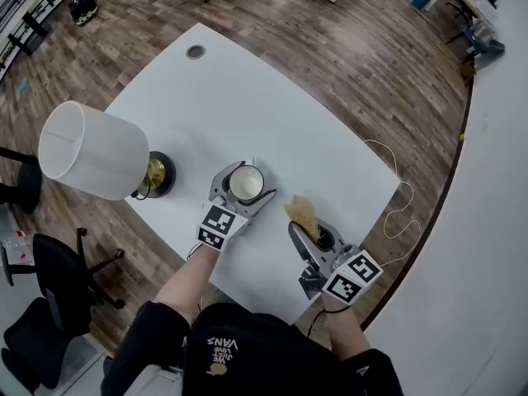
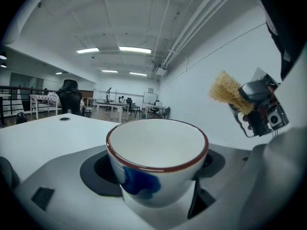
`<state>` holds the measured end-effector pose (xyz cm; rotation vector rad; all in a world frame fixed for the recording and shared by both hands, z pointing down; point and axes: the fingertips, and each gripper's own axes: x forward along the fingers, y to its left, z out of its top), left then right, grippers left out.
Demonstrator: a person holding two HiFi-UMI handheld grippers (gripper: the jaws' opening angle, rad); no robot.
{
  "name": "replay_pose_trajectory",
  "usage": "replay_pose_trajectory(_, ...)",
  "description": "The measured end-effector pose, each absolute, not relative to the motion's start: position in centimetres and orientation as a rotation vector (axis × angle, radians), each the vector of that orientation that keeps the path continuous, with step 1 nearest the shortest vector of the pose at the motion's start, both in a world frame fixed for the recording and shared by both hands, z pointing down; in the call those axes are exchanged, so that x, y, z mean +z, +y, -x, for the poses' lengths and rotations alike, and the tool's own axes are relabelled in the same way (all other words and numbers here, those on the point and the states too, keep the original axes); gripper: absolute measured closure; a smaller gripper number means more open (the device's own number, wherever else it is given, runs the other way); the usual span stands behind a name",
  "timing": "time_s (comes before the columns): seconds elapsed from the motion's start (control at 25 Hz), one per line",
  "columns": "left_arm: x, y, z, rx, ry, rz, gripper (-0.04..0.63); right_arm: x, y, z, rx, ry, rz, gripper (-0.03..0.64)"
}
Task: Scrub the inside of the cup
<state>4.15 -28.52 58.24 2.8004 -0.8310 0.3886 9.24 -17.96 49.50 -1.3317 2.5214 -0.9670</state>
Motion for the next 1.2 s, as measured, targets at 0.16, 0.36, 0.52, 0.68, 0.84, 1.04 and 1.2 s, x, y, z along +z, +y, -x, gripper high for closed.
replay_pose_trajectory(0.16,59.5,-28.4,-4.5,0.443,-0.817,-2.794,0.172,49.9,-17.8,-9.5,-0.982,2.516,1.344,0.517)
replay_pose_trajectory(0.36,60.2,-28.4,-4.5,0.463,-0.816,-2.793,0.172,50.1,-17.9,-9.5,-0.997,2.519,1.344,0.517)
replay_pose_trajectory(0.52,60.1,-28.3,-4.7,0.456,-0.806,-2.81,0.172,50.1,-17.9,-9.3,-1.003,2.519,1.337,0.517)
replay_pose_trajectory(0.68,60.3,-28.1,-4.9,0.473,-0.764,-2.824,0.172,50.1,-17.9,-8.8,-1.002,2.528,1.32,0.517)
replay_pose_trajectory(0.84,60.4,-27.7,-4.8,0.486,-0.743,-2.828,0.172,49.6,-17.9,-8.2,-0.987,2.55,1.303,0.517)
replay_pose_trajectory(1.04,60.1,-27.3,-4.5,0.5,-0.772,-2.841,0.17,49.0,-17.6,-8.0,-0.967,2.568,1.295,0.517)
replay_pose_trajectory(1.2,58.5,-27.1,-4.1,0.461,-0.802,-2.855,0.17,48.4,-17.2,-7.8,-0.951,2.582,1.291,0.517)
